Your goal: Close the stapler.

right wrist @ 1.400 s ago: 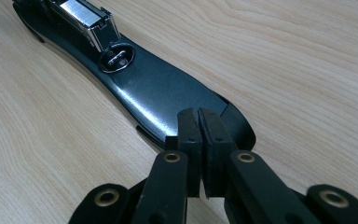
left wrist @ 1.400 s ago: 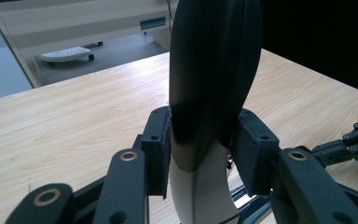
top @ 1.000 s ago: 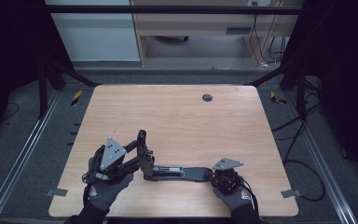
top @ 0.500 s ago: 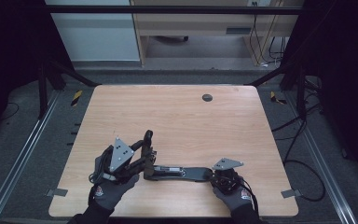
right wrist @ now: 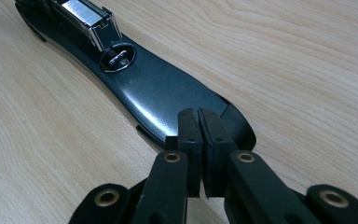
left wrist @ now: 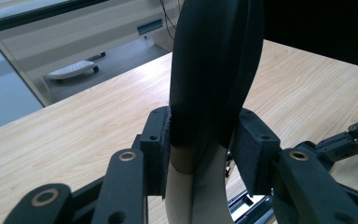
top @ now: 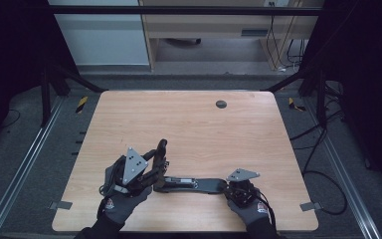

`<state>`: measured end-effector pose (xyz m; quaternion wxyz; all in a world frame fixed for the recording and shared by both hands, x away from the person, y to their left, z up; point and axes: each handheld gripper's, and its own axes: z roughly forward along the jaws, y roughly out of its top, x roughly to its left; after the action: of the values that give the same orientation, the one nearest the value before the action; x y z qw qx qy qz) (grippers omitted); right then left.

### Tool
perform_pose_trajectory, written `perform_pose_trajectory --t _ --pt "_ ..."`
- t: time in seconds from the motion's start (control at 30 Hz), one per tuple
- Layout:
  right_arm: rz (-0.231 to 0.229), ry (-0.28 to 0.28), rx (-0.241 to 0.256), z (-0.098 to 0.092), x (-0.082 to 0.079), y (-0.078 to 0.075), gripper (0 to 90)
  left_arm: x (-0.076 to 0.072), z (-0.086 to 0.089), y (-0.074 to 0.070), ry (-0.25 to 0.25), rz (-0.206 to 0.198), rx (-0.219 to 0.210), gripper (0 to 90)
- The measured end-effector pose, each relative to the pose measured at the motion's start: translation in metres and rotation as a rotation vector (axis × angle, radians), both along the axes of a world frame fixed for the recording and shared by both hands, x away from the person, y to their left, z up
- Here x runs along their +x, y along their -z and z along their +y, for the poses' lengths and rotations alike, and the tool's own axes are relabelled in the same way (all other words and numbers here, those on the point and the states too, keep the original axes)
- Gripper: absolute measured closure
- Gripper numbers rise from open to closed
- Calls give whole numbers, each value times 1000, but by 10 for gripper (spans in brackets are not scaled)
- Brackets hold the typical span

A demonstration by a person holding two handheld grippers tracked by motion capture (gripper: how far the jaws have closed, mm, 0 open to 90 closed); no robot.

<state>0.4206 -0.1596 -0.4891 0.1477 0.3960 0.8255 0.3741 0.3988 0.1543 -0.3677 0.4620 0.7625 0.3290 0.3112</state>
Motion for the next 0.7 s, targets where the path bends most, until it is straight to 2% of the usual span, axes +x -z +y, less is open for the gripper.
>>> perform_pose_trajectory --t 0.1,0.7 --pt "0 0 -1 0 0 0 887 0 -2 1 0 -4 -1 590" --pt "0 0 0 0 0 0 887 -2 -16 3 9 -33 58 588"
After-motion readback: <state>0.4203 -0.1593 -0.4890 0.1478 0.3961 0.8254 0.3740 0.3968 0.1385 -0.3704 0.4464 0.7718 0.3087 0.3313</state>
